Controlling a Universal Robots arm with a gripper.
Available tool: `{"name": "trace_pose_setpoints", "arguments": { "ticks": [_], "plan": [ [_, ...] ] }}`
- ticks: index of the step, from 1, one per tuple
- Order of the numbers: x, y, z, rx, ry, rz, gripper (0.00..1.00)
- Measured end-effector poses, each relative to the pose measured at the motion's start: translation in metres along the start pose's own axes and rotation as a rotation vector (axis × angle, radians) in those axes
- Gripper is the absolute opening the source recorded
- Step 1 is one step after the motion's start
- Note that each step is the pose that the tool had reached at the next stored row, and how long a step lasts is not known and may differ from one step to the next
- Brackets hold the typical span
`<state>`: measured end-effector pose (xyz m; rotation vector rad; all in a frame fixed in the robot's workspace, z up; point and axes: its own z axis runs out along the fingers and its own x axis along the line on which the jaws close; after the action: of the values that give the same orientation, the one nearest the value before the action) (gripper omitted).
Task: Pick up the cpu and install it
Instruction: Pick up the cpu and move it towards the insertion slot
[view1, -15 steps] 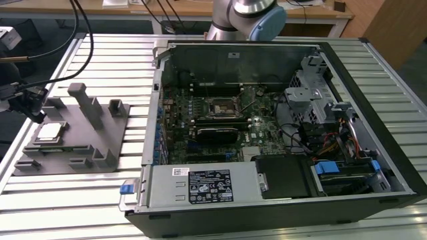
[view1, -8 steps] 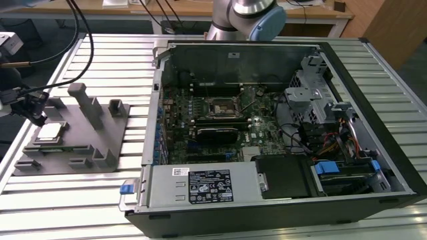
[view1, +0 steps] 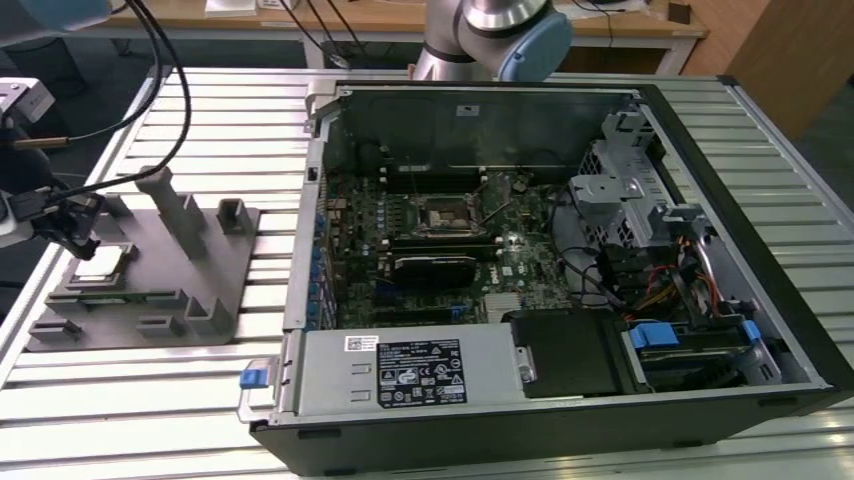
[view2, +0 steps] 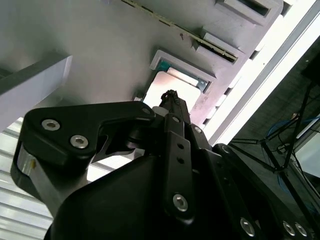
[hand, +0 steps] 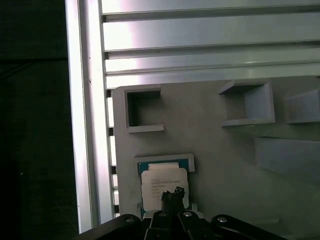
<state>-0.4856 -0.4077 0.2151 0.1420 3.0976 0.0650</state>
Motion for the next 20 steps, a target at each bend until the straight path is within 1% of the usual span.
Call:
{"name": "trace_pose_setpoints", "arguments": {
  "ticks": [4, 8, 14, 20],
  "plan": [
    [0.0003, 0.0000, 0.0059, 0.0000, -0.0001, -0.001, 0.11],
    [0.0005, 0.0008, 0.0068, 0.0001, 0.0003, -0.003, 0.11],
    [0.0017, 0.0008, 0.0129, 0.0000, 0.0001, -0.003, 0.11],
    [0.0025, 0.0027, 0.0156, -0.0003, 0.0006, -0.013, 0.11]
  ]
}}
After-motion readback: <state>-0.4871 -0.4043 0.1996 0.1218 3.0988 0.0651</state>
